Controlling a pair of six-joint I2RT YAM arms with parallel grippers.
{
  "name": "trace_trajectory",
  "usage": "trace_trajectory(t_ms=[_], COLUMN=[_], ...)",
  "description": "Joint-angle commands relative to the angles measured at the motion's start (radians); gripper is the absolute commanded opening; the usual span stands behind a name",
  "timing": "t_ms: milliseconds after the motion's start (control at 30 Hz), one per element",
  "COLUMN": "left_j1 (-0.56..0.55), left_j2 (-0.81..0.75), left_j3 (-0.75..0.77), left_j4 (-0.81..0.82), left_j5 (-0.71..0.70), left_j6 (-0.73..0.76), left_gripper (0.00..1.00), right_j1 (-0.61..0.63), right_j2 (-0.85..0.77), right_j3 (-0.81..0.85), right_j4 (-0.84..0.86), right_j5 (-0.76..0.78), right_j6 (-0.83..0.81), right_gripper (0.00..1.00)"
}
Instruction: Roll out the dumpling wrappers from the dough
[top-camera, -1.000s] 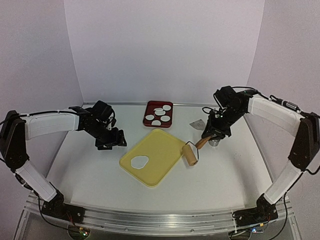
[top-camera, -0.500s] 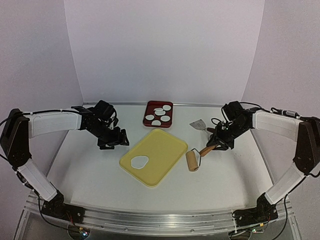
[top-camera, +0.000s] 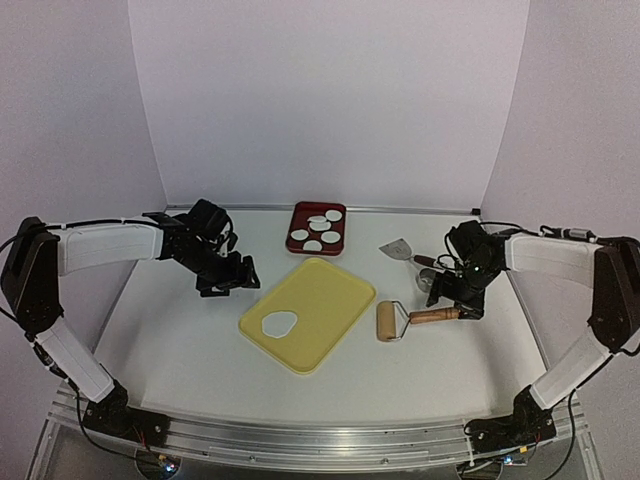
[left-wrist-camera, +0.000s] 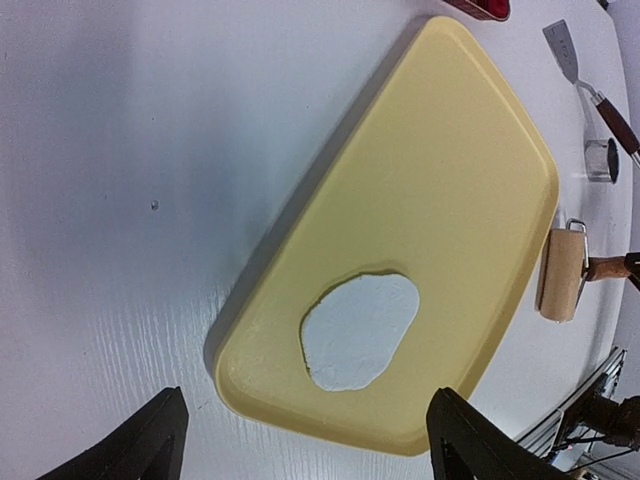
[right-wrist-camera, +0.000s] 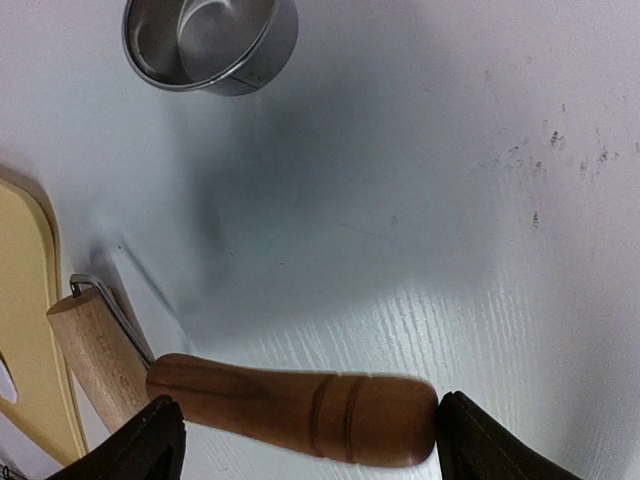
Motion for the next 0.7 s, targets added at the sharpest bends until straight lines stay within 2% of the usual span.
trace_trajectory(t_ms=[0,133,233,300,400,667], left_j1=[0.034,0.054,0.064,0.067,0.068,0.070], left_j2=[-0.022,-0.018,0.004,0.018,0.035,0.127], left_j3=[0.045,0.056,0.072,0.085,0.095,0.148], left_j4=[0.055,0.089,0.101,0.097,0.100,0.130], left_j5=[0.002,0.021,0.045,0.054,0.062,0.095], left_j6=[0.029,0.050,0.065,0.075,0.076,-0.018], left_gripper=[0.85,0.86,0.86,0.86,0.86,0.86], right_j1=[-0.044,-0.139,-0.198,-0.232,-0.271,-0.290], right_j2=[-0.106,-0.190,-0.224,-0.220,-0.184,0.060], right_j3=[0.000,-0.033,-0.063,-0.081,-0.082,0.046], right_j4=[-0.032,-0.027,0.018,0.076,0.155,0.256], right_j5=[0.086,0.073,0.008,-0.056,-0.172,-0.279], right_j6=[0.003,-0.016,-0.055,-0.063,-0.066,-0.107], right_gripper=[0.91,0.96,0.96,0.91,0.75,0.57])
